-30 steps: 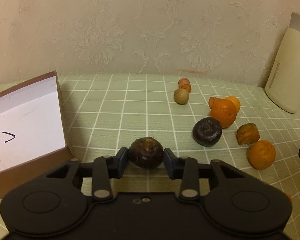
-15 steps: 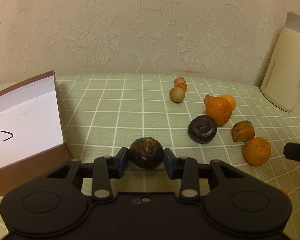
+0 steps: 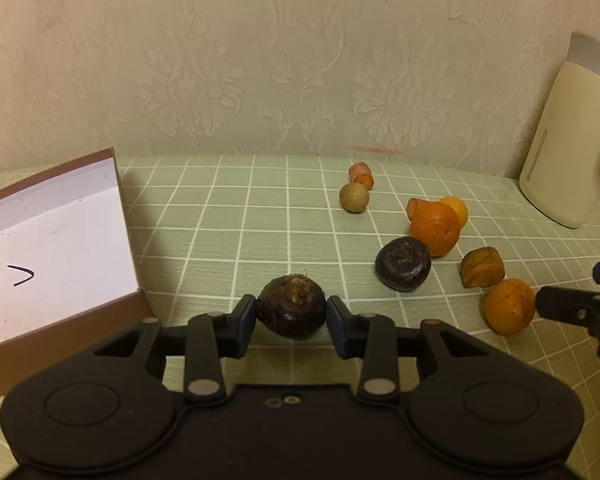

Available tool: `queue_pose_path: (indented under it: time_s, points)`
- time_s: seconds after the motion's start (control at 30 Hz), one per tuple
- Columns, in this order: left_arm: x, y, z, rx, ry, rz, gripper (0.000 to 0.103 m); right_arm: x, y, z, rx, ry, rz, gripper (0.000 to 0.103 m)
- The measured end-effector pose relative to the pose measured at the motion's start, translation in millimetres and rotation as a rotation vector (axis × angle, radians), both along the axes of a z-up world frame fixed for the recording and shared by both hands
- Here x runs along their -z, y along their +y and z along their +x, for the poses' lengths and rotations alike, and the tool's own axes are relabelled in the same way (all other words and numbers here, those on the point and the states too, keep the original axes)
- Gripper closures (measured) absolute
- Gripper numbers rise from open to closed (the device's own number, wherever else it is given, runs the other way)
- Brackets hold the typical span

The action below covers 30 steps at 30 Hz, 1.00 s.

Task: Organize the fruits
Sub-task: 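Grasp the dark brown fruit with the left gripper, then grasp the mandarin with the right gripper while the left gripper holds the brown fruit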

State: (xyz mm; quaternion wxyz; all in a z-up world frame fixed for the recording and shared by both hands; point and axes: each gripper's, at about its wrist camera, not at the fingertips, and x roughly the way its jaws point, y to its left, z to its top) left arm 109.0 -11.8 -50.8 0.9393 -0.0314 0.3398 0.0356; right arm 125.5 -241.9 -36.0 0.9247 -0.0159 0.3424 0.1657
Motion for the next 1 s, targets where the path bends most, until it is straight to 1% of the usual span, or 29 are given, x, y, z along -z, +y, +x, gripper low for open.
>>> queue_pose_path:
  time_s: [0.33,0.37,0.4,0.43,0.67,0.7,0.73,0.77,0.9,1.0]
  points:
    - [-19,13,-26,0.0,-0.033,0.004,0.075,3,21,2,-0.052,0.013,-0.009,0.001]
    - [-21,13,-29,0.0,-0.036,0.004,0.075,3,23,2,-0.056,0.014,-0.013,0.01]
    - [-22,15,-31,-0.001,-0.039,0.004,0.075,5,26,3,-0.065,0.022,-0.015,0.024]
    - [-24,16,-34,-0.004,-0.042,0.006,0.075,6,29,4,-0.067,0.034,-0.02,0.029]
    - [-31,31,-49,-0.029,-0.059,0.014,0.075,15,36,8,-0.059,0.06,-0.049,0.03]
    - [-32,33,-51,-0.033,-0.061,0.015,0.075,16,37,10,-0.058,0.062,-0.055,0.034]
    - [-33,34,-53,-0.038,-0.062,0.015,0.075,17,36,11,-0.057,0.07,-0.052,0.044]
    - [-34,36,-55,-0.042,-0.065,0.014,0.075,19,35,13,-0.063,0.086,-0.037,0.064]
    - [-37,40,-62,-0.052,-0.072,0.017,0.075,15,37,12,-0.062,0.073,-0.037,0.065]
    - [-40,43,-67,-0.053,-0.08,0.023,0.075,8,37,5,-0.064,0.031,-0.037,0.065]
